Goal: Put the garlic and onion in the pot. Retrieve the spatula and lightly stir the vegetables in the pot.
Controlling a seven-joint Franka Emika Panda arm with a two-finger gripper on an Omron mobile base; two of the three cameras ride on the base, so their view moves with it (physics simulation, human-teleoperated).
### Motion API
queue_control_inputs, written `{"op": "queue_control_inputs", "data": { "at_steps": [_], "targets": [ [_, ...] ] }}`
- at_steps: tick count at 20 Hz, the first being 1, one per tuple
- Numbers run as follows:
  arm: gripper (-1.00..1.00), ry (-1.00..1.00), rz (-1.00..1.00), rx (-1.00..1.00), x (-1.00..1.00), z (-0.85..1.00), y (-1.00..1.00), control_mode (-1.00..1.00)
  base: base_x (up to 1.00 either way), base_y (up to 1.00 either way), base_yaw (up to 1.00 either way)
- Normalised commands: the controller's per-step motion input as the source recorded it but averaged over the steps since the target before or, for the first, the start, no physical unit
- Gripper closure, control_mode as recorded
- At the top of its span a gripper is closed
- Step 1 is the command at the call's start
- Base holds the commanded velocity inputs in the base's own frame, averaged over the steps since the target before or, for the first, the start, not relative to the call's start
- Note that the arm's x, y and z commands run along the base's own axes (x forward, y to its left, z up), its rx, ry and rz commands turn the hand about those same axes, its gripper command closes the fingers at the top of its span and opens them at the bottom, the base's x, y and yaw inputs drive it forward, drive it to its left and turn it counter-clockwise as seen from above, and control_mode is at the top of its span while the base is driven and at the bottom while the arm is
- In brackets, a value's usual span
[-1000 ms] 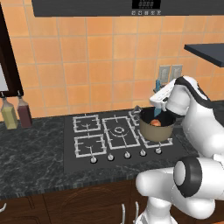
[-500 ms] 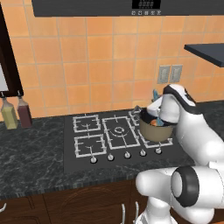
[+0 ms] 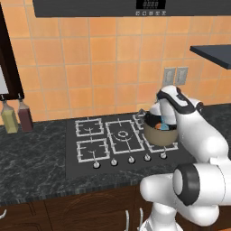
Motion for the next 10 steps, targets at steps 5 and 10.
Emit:
{"op": "queue_control_inputs", "data": {
  "at_steps": [5, 10],
  "targets": [
    [1.0, 0.0, 0.1, 0.25, 0.12, -0.68, -0.36, -1.0, 0.0, 0.0, 0.0],
    [1.0, -0.07, 0.1, 0.19, 0.06, -0.69, -0.13, -1.0, 0.0, 0.0, 0.0]
  ]
}}
